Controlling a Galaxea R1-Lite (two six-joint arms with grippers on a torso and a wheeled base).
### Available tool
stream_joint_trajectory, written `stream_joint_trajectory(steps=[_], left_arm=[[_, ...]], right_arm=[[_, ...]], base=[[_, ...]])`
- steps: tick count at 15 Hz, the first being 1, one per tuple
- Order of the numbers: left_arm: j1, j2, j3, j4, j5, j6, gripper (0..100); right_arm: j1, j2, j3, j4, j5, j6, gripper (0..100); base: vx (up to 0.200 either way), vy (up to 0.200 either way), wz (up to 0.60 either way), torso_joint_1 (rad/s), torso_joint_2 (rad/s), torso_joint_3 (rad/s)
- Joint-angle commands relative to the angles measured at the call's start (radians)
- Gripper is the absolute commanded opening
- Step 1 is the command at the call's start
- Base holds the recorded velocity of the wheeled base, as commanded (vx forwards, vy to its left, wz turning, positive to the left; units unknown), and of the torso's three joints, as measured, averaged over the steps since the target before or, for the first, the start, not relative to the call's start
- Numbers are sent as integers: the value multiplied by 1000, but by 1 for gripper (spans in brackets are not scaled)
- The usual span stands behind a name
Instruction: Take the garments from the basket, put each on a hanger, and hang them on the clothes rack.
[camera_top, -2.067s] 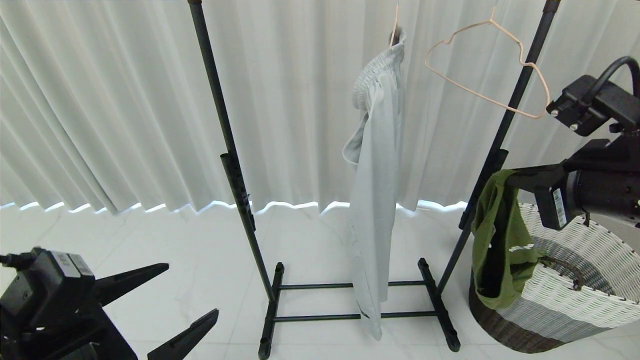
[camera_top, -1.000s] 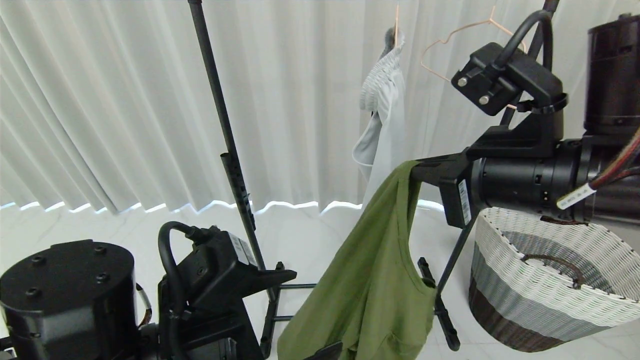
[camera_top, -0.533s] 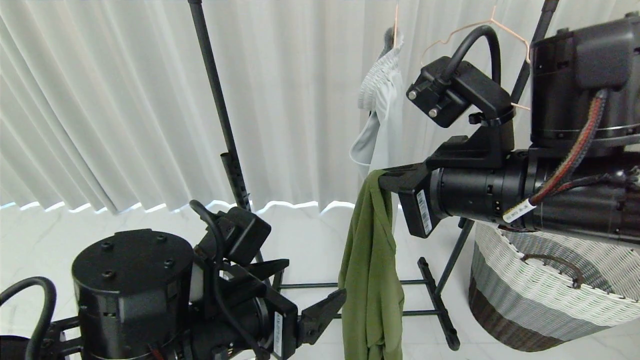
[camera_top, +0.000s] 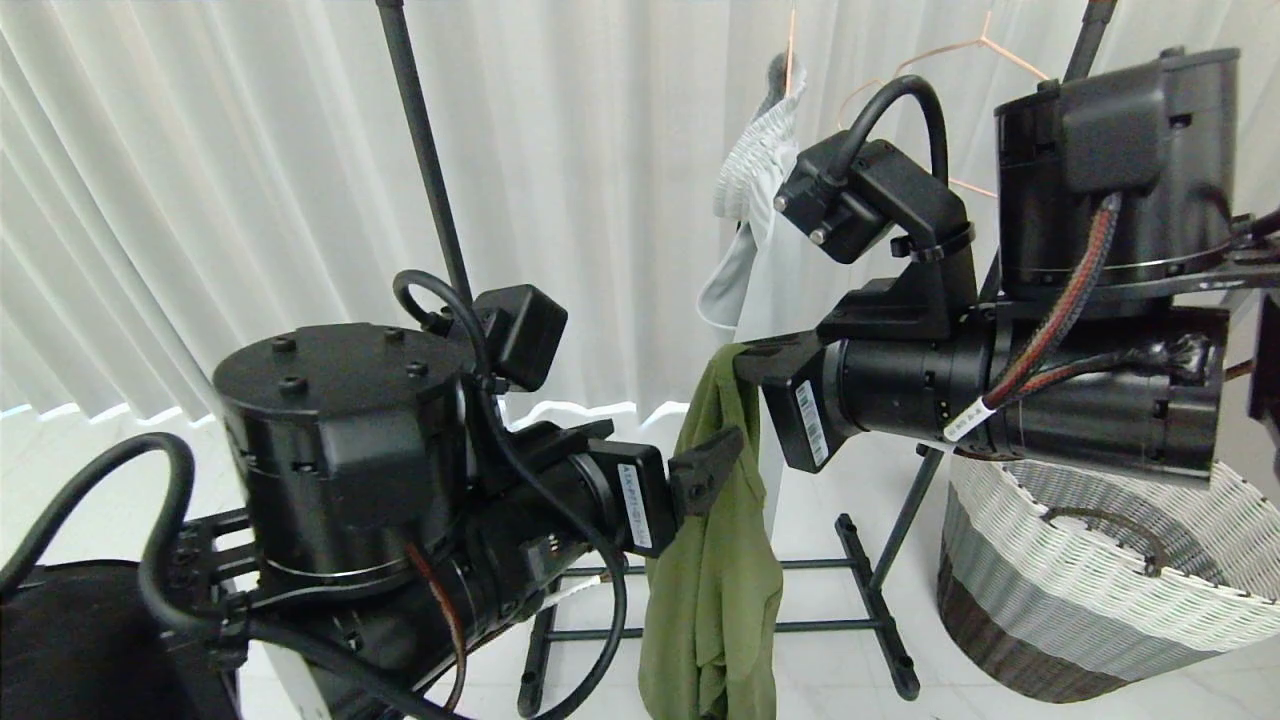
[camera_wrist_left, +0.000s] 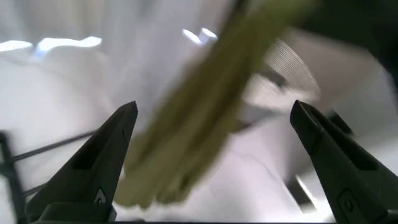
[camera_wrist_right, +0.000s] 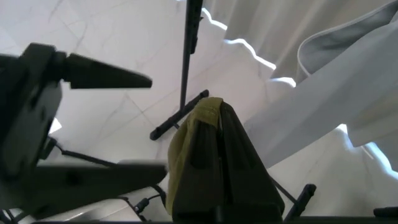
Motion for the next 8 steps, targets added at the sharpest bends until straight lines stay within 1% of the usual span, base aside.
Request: stream_joint_trajectory(steps=[1,4,7,8], left_arm=[[16,49,-34,0,16,0,100],[23,60,-59,-3,24,-4,100],[25,60,-106,-5,28,-57,100],[33,68,-99,-5,36,-57,100]], right_arm=[[1,4,2,-7,-1,0,0],[1,2,6,-10,-1,0,0],[2,4,6,-10,-1,0,0],[4,4,6,-10,-1,1,0]], base=[[0,0,0,0,0,0],[0,0,0,0,0,0],[0,0,0,0,0,0],[0,0,0,0,0,0]])
